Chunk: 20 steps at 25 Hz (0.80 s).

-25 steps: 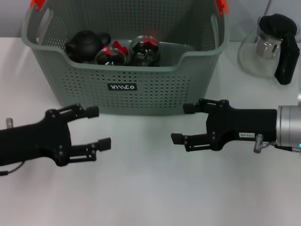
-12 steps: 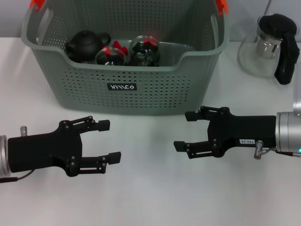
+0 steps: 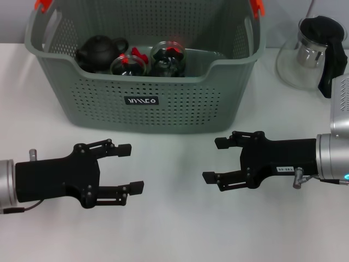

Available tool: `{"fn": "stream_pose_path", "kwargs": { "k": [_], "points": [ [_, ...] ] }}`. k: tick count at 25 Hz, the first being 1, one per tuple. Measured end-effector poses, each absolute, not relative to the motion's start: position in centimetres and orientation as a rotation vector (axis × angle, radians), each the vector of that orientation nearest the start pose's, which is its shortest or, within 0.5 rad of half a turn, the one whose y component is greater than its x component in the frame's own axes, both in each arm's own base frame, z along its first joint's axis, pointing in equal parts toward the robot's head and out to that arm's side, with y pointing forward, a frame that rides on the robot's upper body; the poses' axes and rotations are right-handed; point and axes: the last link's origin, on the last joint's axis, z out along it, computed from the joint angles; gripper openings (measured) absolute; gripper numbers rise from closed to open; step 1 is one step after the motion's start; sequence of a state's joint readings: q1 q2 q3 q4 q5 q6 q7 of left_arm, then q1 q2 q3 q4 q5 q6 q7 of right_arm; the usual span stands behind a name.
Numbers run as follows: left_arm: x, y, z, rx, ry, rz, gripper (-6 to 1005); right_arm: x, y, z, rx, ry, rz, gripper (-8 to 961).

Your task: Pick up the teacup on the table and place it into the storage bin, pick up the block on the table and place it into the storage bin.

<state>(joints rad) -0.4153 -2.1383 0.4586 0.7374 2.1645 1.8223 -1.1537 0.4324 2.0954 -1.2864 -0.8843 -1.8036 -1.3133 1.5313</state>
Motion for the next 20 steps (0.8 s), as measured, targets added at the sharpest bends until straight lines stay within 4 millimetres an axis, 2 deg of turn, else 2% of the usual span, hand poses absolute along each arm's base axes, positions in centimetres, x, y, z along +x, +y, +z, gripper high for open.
{"fn": "stream_pose_path", "kwargs": {
  "k": [12,20],
  "points": [
    [-28.9,27.0,-0.4,-2.771,-0.488,-0.764,859,22.4,32.3,-5.0,-2.889,0.474,0.457,938],
    [-28.9,26.9,-0.5,-2.775,-0.487,-0.762,859,22.4,32.3,-5.0,-2.895,0.47,0.444,938]
  ]
}}
